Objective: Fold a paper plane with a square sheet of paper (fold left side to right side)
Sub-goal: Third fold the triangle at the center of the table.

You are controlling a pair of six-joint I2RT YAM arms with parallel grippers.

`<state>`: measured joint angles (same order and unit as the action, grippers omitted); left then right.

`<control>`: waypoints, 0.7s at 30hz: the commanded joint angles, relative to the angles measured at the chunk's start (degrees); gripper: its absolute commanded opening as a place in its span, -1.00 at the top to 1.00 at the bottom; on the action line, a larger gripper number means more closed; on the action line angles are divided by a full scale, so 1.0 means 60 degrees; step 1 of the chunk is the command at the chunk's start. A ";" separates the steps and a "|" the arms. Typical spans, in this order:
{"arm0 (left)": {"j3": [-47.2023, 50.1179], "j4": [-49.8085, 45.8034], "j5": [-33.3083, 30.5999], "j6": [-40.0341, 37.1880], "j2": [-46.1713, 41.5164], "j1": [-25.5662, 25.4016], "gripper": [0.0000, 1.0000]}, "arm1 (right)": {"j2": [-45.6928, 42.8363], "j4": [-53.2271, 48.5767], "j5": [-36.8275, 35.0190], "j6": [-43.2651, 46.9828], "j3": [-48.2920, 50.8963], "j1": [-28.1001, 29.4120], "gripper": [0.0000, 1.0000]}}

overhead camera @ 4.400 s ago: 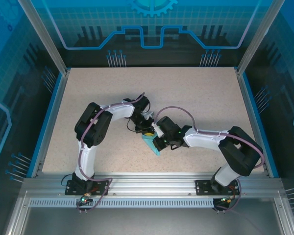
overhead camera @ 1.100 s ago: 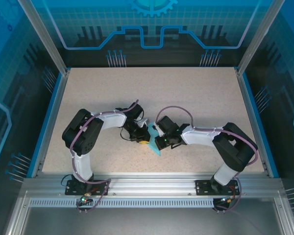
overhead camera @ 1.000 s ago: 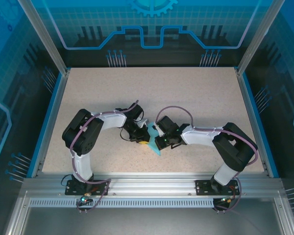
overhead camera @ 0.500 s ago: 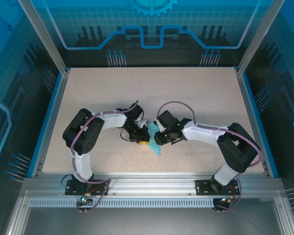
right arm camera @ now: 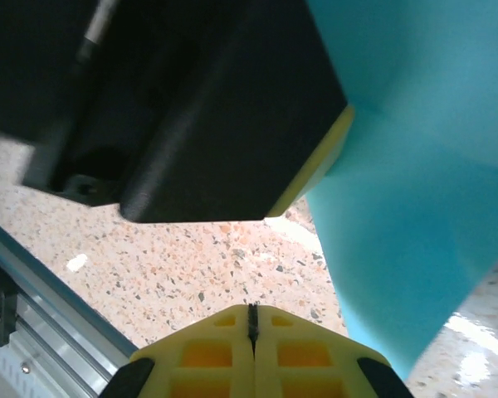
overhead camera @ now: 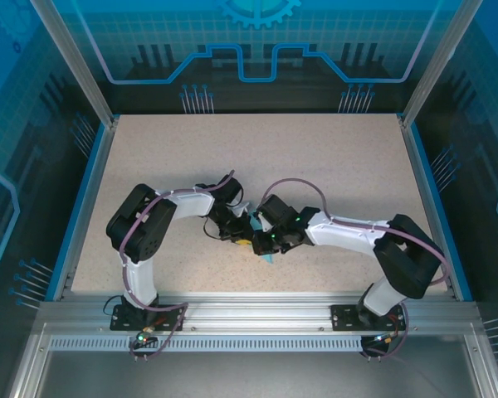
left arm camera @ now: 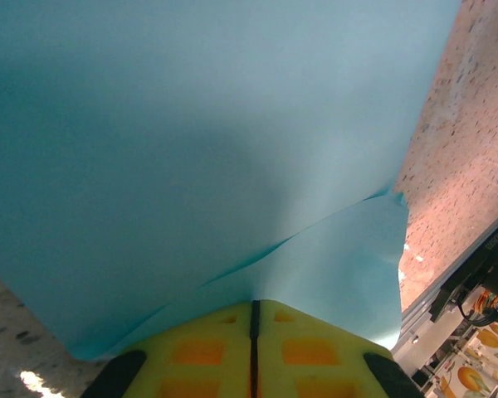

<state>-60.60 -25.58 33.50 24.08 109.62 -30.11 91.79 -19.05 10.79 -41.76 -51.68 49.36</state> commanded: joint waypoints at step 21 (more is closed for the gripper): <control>0.0379 -0.0291 -0.0922 0.0002 0.0526 -0.0067 0.82 | 0.1284 -0.0849 -0.0849 -0.0949 -0.0706 0.0152 1.00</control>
<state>-60.60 -25.61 33.47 24.05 109.62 -30.11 98.50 -21.65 7.18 -46.39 -54.94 49.95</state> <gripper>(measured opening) 0.092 0.044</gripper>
